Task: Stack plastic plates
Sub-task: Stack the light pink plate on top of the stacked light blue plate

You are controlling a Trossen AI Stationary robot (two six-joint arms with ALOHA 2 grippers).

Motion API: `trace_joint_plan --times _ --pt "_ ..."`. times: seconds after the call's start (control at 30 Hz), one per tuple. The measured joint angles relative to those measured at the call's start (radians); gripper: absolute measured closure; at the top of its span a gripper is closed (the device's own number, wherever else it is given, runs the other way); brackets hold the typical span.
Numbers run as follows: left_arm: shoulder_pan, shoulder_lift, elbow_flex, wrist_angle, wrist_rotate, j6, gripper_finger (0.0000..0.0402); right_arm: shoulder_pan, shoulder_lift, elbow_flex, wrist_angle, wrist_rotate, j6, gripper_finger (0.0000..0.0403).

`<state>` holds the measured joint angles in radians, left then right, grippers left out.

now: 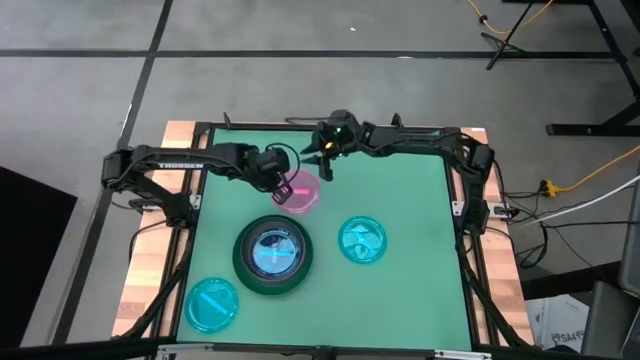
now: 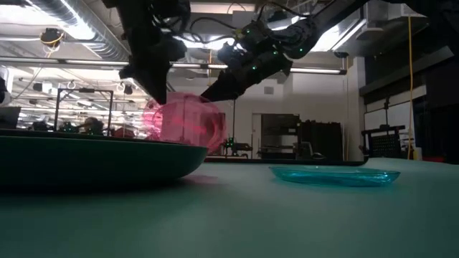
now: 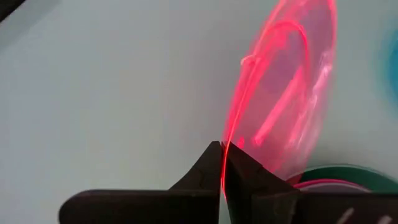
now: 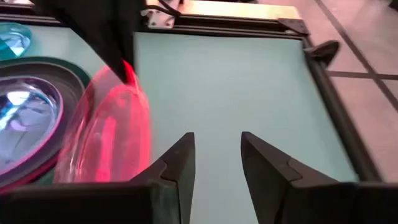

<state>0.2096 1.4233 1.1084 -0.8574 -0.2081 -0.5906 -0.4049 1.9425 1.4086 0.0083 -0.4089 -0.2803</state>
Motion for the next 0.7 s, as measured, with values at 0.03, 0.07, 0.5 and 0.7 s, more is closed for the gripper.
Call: trace_joint_plan --times 0.03,0.07,0.5,0.7 --pt "0.003 -0.017 0.0 0.0 0.001 0.001 0.0401 -0.01 -0.009 0.0 -0.011 -0.002 -0.01 0.0283" --pt "0.007 -0.034 0.0 0.0 0.003 0.001 0.0401 -0.016 -0.016 0.0 -0.013 0.0 -0.016 0.0283" --pt "-0.021 -0.285 0.0 -0.056 0.293 -0.074 0.0401 -0.129 -0.094 0.001 -0.19 -0.002 -0.122 0.0283" --pt "-0.138 -0.31 0.0 -0.096 0.392 -0.098 0.0401 -0.131 -0.094 0.001 -0.326 0.004 -0.233 0.0283"
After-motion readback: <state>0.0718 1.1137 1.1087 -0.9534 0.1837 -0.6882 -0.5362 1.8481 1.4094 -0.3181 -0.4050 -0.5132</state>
